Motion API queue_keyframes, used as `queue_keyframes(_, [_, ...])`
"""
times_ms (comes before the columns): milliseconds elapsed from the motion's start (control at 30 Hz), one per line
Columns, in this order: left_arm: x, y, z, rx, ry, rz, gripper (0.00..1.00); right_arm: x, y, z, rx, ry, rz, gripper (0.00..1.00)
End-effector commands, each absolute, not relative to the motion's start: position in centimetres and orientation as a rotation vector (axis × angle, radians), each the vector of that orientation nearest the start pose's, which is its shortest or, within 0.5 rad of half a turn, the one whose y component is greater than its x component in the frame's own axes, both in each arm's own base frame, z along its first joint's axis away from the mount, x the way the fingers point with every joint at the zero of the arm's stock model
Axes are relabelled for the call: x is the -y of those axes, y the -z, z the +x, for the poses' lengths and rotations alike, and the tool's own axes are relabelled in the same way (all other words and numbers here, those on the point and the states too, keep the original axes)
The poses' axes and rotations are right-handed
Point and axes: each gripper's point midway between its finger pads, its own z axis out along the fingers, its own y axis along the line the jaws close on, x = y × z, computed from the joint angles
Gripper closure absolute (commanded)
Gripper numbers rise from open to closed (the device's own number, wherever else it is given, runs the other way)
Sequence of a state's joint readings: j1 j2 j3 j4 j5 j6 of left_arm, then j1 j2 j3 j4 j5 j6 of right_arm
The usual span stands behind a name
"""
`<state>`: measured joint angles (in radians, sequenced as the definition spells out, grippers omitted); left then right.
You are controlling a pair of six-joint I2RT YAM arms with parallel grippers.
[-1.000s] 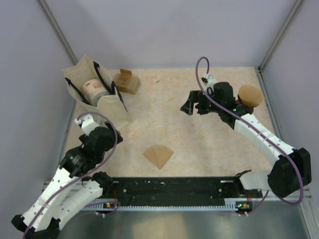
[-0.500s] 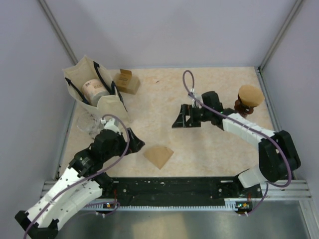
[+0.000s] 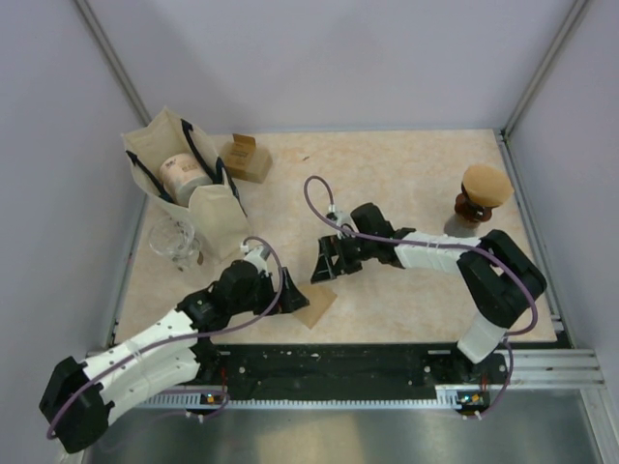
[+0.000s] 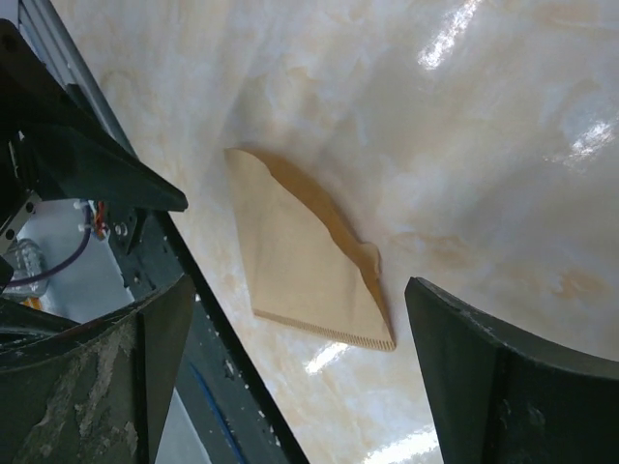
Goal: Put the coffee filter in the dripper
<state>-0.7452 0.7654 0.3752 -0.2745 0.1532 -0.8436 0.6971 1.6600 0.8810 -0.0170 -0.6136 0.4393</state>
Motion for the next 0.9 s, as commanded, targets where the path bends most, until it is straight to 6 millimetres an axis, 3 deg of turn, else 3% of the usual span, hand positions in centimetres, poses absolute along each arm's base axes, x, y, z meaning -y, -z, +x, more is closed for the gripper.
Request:
queue_keyframes(0, [22.6,-8.3,14.6,-2.390,1.084,-0.022,0.01,-33.7,-6.1,21.9,-2.460,-1.259,-0.633,0.11])
queue_keyframes(300, [23.1,-6.0,14.6,-2.450,1.076,-0.038,0.01,-33.7,-4.0,20.5,-2.563,-1.280,-0.644,0.24])
queue_keyframes(467, [23.4,-5.9,15.2,-2.441,1.065,-0.032,0.01,-34.2,-3.3,19.3,-2.599,-1.338,-0.660,0.33])
queue_keyframes(700, [23.1,-5.1,15.4,-2.459,1.028,-0.049,0.01,-34.5,-4.4,18.4,-2.585,-1.418,-0.692,0.38])
queue_keyframes(867, [23.2,-4.9,15.4,-2.468,1.027,-0.053,0.01,-34.7,-4.5,18.2,-2.582,-1.441,-0.697,0.51])
